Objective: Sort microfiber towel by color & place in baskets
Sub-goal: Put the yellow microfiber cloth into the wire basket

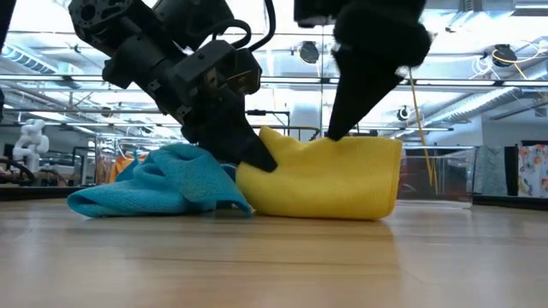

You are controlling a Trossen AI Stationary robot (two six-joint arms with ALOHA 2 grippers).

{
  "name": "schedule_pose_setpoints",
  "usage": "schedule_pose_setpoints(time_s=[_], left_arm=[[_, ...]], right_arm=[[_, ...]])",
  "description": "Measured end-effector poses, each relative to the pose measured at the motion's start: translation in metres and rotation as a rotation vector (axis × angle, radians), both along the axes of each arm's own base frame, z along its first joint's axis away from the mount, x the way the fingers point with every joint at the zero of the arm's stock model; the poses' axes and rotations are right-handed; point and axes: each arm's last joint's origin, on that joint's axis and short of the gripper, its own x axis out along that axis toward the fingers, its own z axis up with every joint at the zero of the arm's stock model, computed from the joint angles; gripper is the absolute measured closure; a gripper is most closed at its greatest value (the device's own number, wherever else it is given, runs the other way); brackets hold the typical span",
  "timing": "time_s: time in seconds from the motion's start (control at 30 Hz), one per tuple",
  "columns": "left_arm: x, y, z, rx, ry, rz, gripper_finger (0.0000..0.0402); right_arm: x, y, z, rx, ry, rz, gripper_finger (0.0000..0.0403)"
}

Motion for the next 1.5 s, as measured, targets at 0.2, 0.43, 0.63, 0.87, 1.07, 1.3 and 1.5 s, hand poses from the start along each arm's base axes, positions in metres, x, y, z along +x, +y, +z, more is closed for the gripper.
schedule_pose_setpoints(time_s=[0.2, 0.43, 0.63, 0.87, 1.07, 1.3, 1.5], left_arm=[[0.000, 0.000, 0.000, -0.008, -0.003, 0.004, 0.0379], [-0.001, 0.000, -0.001, -0.007, 0.012, 0.007, 0.0378], [-0.002, 0.000, -0.002, -0.002, 0.030, 0.006, 0.0378], [-0.001, 0.002, -0.002, 0.033, 0.017, 0.067, 0.0378], [-0.002, -0.006, -0.001, 0.081, -0.002, 0.016, 0.0357], [-0.002, -0.011, 0.004, 0.107, -0.043, 0.009, 0.0293], [-0.010, -0.010, 0.020, 0.106, -0.031, 0.013, 0.0260]], right_arm=[[0.016, -0.032, -0.005, 0.068, 0.021, -0.008, 0.0057], [0.027, -0.072, -0.037, 0.277, 0.013, 0.065, 0.0080], [0.026, -0.091, -0.050, 0.339, 0.011, 0.079, 0.0132], [0.021, -0.095, -0.062, 0.392, 0.018, 0.088, 0.0277], [0.013, -0.092, -0.074, 0.423, 0.002, 0.084, 0.0392], [0.005, -0.078, -0.069, 0.419, 0.017, 0.102, 0.0398], [-0.013, -0.061, -0.039, 0.394, 0.022, 0.093, 0.0400]])
